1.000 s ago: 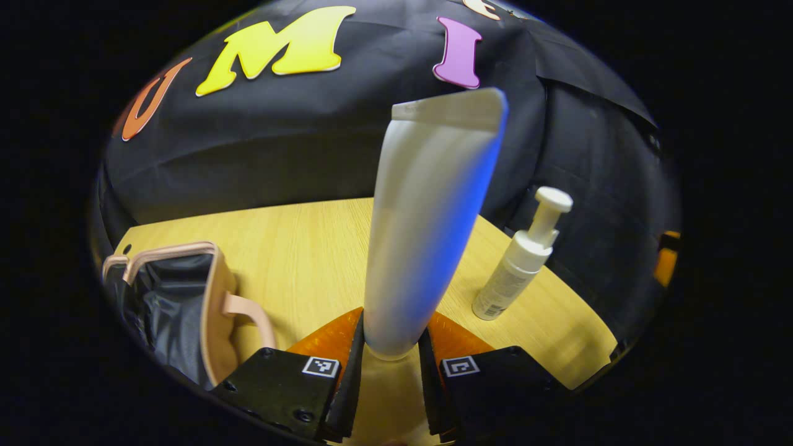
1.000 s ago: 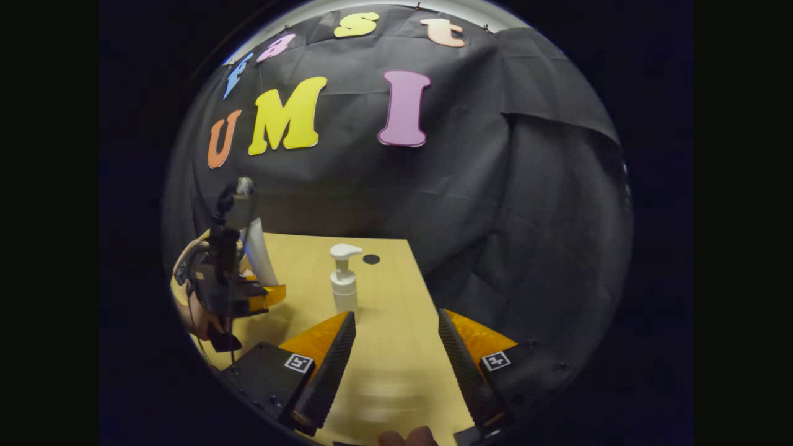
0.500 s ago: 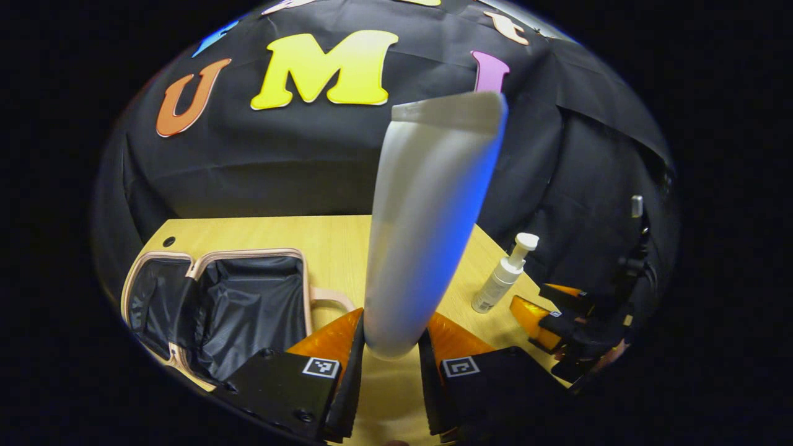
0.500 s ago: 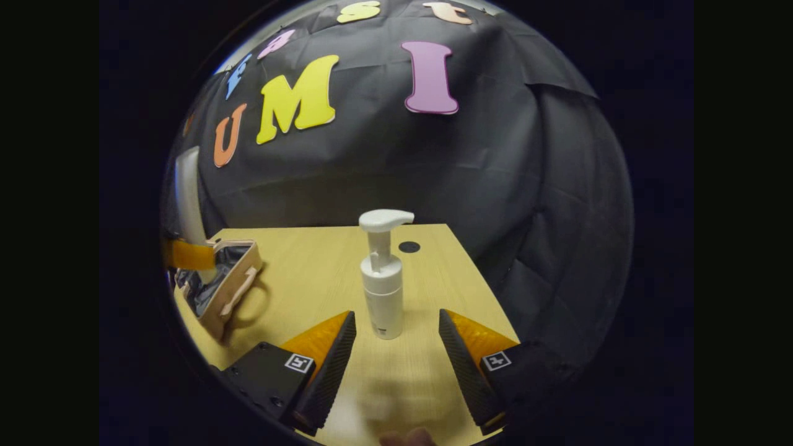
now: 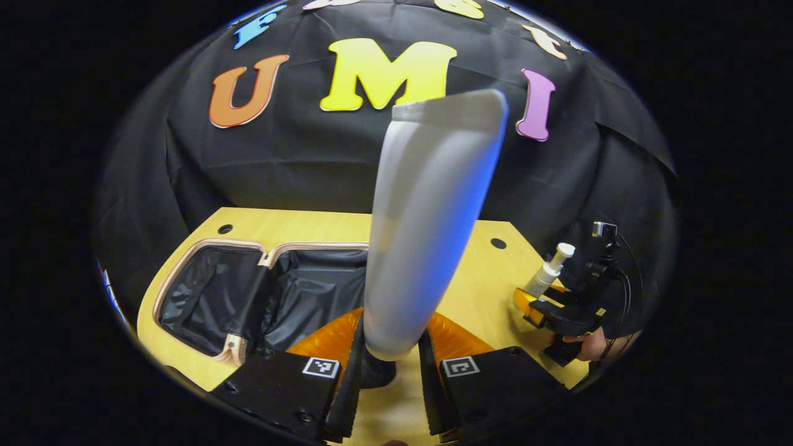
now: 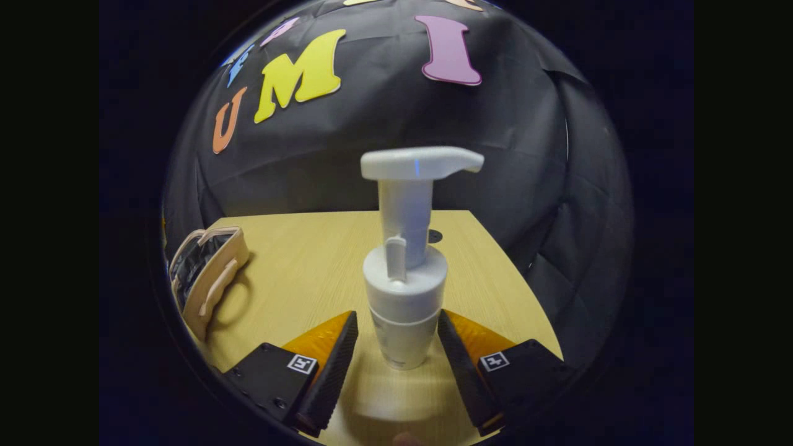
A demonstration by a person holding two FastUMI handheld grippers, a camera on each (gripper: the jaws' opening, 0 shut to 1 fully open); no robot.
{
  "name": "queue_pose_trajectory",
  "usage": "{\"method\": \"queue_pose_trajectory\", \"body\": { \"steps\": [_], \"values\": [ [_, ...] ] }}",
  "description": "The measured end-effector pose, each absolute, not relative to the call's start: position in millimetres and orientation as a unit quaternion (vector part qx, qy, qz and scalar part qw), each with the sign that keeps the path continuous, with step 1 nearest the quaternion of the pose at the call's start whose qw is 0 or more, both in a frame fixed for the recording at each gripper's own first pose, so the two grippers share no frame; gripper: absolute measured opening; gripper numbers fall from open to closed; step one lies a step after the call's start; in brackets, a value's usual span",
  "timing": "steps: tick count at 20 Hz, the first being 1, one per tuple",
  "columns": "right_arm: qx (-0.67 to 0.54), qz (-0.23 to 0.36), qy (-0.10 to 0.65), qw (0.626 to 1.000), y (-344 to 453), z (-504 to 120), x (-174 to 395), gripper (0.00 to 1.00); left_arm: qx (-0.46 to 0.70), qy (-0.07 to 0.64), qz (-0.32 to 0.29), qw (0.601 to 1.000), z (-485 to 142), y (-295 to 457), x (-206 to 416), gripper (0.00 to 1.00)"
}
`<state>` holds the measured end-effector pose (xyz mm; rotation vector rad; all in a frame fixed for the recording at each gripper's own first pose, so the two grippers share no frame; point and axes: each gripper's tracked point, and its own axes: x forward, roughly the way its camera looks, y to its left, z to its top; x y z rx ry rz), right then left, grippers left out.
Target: First open the suitcase, pack the skin care products into it, and then close the suitcase.
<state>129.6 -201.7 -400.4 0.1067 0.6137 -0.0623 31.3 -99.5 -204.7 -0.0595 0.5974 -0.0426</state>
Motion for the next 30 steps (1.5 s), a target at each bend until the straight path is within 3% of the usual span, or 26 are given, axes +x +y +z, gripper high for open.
{"method": "queue_pose_trajectory", "body": {
  "steps": [2, 5, 6, 10, 18, 21, 23, 24, 25, 30],
  "values": [
    [0.055, -0.037, 0.306, 0.950, -203, -405, 135, 0.66, -0.035, 0.300, -0.003, 0.953, -206, -78, 24, 0.46],
    [0.049, -0.051, 0.300, 0.951, -208, -401, 144, 0.62, -0.041, 0.310, 0.011, 0.950, -212, -46, 15, 0.46],
    [0.048, -0.052, 0.303, 0.950, -208, -402, 144, 0.51, -0.044, 0.313, 0.012, 0.949, -213, -39, 14, 0.46],
    [0.057, -0.051, 0.314, 0.946, -201, -382, 128, 0.46, -0.076, 0.344, -0.026, 0.936, -243, -17, 23, 0.46],
    [0.124, 0.034, 0.321, 0.938, -159, -237, 54, 0.48, -0.122, 0.452, -0.118, 0.876, -331, 7, 42, 0.46],
    [0.152, 0.053, 0.344, 0.925, -130, -202, 12, 0.47, -0.119, 0.524, -0.138, 0.832, -353, 11, 40, 0.45],
    [0.168, 0.060, 0.347, 0.921, -118, -194, 2, 0.48, -0.118, 0.570, -0.127, 0.803, -358, 14, 35, 0.45],
    [0.172, 0.064, 0.346, 0.920, -112, -189, -1, 0.48, -0.122, 0.594, -0.116, 0.787, -363, 15, 34, 0.52],
    [0.171, 0.069, 0.344, 0.921, -105, -184, -2, 0.47, -0.125, 0.617, -0.103, 0.770, -366, 16, 32, 0.44],
    [0.144, 0.097, 0.341, 0.924, -77, -172, -4, 0.47, -0.098, 0.662, -0.067, 0.740, -377, 20, 29, 0.44]
  ]
}}
